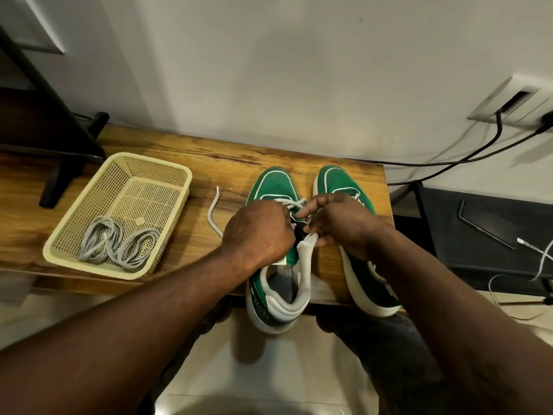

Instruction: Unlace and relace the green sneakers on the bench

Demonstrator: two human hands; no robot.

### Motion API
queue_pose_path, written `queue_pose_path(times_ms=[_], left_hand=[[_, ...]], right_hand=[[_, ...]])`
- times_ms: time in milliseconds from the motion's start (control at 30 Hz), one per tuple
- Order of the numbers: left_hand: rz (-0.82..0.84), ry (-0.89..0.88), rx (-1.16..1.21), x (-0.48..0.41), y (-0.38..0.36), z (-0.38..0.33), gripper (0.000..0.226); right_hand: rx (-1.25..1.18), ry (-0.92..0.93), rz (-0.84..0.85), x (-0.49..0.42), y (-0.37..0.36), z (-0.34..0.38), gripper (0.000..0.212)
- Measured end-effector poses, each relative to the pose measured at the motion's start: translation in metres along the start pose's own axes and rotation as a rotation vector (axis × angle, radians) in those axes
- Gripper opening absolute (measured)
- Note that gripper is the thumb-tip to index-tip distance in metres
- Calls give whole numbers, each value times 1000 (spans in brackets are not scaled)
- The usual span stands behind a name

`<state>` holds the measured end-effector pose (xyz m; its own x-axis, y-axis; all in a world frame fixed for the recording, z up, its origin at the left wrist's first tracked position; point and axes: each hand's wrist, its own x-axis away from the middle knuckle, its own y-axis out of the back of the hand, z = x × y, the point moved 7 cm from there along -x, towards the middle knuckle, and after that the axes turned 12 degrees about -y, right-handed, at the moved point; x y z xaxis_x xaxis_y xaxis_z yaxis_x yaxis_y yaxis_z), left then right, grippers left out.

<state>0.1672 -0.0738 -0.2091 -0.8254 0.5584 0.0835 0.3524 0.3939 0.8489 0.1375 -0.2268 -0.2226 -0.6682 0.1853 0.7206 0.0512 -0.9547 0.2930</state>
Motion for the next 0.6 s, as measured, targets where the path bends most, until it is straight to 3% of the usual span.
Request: queue_pose_path(times_ms=[133,267,600], left_hand=[[-44,12,44,0,0,1,14],[-53,21,72,0,1,4,13],[-18,75,240,-7,1,17,11]], right_hand=[[-1,-2,18,-1,0,0,27],[-42,-8,30,-1,-1,-1,4],[-149,-93,-111,-2,-2,2,11]])
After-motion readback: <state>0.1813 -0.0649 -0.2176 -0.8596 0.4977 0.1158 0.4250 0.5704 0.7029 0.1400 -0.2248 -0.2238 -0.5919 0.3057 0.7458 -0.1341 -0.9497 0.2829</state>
